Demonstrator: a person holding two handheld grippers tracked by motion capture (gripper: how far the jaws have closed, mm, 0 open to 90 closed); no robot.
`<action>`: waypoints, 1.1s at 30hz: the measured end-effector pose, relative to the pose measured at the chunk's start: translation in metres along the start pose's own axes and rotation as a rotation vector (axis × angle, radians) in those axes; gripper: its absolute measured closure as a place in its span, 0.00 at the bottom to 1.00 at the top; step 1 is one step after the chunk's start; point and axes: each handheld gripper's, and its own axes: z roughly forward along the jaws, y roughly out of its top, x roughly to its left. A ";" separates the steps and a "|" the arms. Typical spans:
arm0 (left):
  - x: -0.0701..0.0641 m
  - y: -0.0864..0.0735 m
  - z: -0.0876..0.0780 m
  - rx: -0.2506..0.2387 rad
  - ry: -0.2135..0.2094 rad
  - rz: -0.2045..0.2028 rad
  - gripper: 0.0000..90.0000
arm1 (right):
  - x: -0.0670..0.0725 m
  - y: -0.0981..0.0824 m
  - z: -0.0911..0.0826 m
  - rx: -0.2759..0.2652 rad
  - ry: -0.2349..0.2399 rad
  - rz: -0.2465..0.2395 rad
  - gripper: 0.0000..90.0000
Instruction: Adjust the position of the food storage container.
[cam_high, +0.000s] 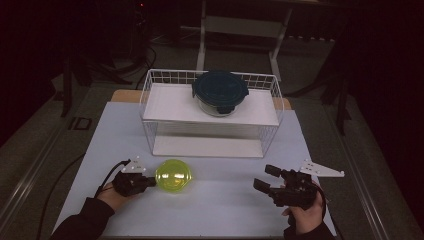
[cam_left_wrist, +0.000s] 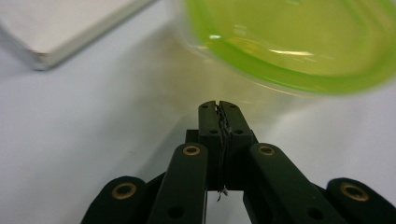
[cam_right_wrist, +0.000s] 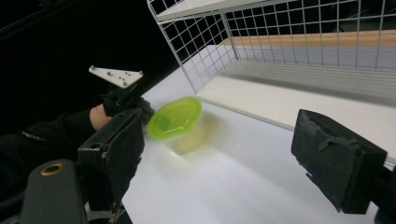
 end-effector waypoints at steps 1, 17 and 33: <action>0.003 0.001 0.002 -0.002 0.007 -0.005 0.97 | 0.000 0.000 0.000 0.000 0.000 0.002 0.19; -0.024 0.011 0.017 0.018 -0.098 0.053 0.97 | 0.000 -0.002 -0.001 0.001 -0.013 -0.006 0.19; -0.042 0.028 0.042 0.034 -0.141 0.088 0.97 | -0.001 -0.002 -0.001 0.000 -0.012 -0.005 0.19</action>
